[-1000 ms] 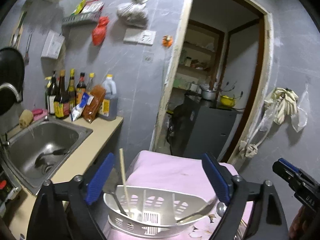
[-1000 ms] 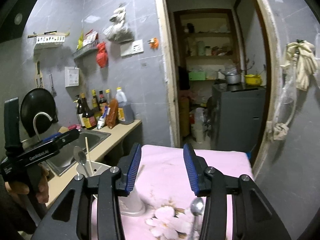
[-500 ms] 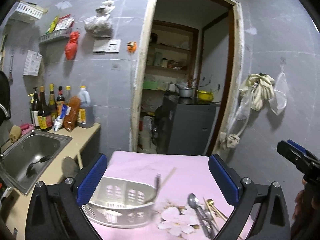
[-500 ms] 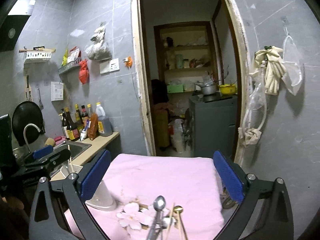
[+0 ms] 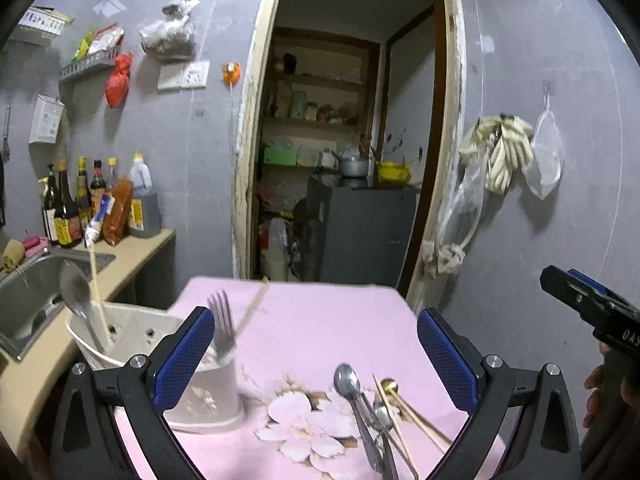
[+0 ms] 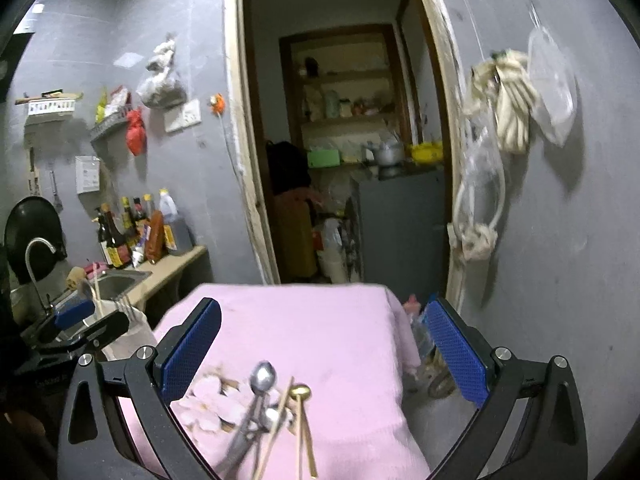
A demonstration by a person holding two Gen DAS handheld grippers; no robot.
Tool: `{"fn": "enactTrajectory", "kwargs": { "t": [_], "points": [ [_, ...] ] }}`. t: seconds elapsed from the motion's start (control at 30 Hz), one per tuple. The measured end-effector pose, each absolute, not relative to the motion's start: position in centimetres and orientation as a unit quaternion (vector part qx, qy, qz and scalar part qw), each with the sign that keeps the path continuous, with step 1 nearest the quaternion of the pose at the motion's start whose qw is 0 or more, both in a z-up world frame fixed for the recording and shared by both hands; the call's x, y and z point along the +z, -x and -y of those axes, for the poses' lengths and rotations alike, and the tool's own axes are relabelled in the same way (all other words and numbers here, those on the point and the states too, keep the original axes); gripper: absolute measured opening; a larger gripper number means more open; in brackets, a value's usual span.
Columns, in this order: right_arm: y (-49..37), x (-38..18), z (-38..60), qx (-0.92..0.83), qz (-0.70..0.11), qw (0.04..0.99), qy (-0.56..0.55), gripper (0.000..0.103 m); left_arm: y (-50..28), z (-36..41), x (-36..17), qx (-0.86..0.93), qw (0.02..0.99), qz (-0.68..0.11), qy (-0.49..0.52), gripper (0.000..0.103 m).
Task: Organize utensils
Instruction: 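Move both open tools back over the remaining utensil pile, then close the left tool on a silver spoon while the right tool grasps a chopstick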
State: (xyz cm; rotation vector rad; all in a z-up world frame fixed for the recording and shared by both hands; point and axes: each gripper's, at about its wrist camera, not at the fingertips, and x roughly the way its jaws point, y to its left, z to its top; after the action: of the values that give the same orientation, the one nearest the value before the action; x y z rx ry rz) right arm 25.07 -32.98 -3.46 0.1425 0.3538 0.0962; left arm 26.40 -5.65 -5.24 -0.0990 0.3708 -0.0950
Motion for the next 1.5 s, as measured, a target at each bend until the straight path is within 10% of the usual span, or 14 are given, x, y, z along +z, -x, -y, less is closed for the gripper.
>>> {"fn": "enactTrajectory", "kwargs": {
  "t": [0.47, 1.1, 1.5],
  "points": [
    [-32.3, -14.2, 34.9, 0.086, -0.281, 0.953, -0.072, 0.1, -32.3, 8.6, -13.9, -0.067, 0.959, -0.275, 0.028, 0.102],
    [-38.9, -21.5, 30.7, 0.204, -0.396, 0.894, -0.044, 0.032, -38.7, 8.9, -19.1, -0.102, 0.917, -0.382, 0.056, 0.06],
    [-40.9, -22.5, 28.2, 0.269, -0.427, 0.863, -0.014, 0.025, -42.5, 8.2, -21.1, -0.128, 0.89, -0.424, 0.104, 0.038]
  ]
}}
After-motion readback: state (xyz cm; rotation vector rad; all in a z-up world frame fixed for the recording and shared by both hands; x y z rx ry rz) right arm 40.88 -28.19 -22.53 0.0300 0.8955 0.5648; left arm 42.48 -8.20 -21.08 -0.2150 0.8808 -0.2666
